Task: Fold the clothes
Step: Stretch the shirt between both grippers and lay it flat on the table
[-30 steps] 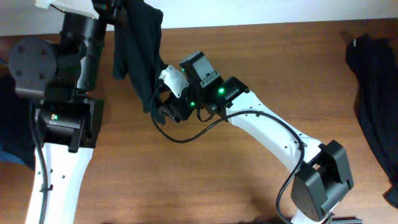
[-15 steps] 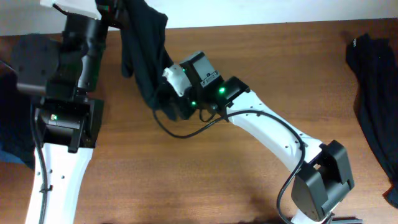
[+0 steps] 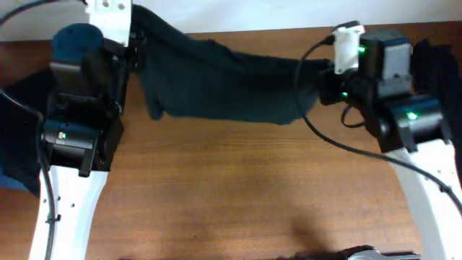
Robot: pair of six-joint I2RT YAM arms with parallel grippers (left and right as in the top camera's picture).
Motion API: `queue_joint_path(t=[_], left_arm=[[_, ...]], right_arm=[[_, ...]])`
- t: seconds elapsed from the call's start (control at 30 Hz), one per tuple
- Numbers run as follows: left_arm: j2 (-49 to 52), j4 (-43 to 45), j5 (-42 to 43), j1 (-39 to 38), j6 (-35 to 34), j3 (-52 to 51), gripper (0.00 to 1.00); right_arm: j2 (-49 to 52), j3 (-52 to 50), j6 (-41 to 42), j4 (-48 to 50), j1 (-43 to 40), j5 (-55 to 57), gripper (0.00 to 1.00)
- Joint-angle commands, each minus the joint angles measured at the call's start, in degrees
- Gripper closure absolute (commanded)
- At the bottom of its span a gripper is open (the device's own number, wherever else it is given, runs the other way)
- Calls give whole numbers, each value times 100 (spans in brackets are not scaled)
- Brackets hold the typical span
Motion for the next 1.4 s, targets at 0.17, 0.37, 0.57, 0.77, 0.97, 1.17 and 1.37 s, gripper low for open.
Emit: queue_joint_path(t=[0.17, 0.37, 0.57, 0.77, 0.97, 1.17, 1.37], left_arm=[[-114, -1349, -223, 37, 76, 94, 100], [-411, -1799, -221, 37, 72, 94, 100], [-1152, -2280, -26, 35, -643, 94, 100], [-1604, -2986, 431, 31, -953, 94, 100], [-1427, -3324, 640, 33, -1290, 48, 100], [-452, -3268, 638, 33, -1287, 44, 100], [1314, -2140, 70, 39, -1239, 44, 100]], right_arm=[[-343, 24, -234, -328, -85, 717, 96], [-520, 216, -236, -509, -85, 780, 96], [-551, 997, -227, -1639, -85, 780, 96], [-787, 1497, -205, -2343, -87, 782, 96], [-619, 1582, -208, -2627, -87, 787, 96], [422, 1582, -214, -2527, -87, 787, 95], [2098, 1582, -229, -1403, -114, 1038, 95]])
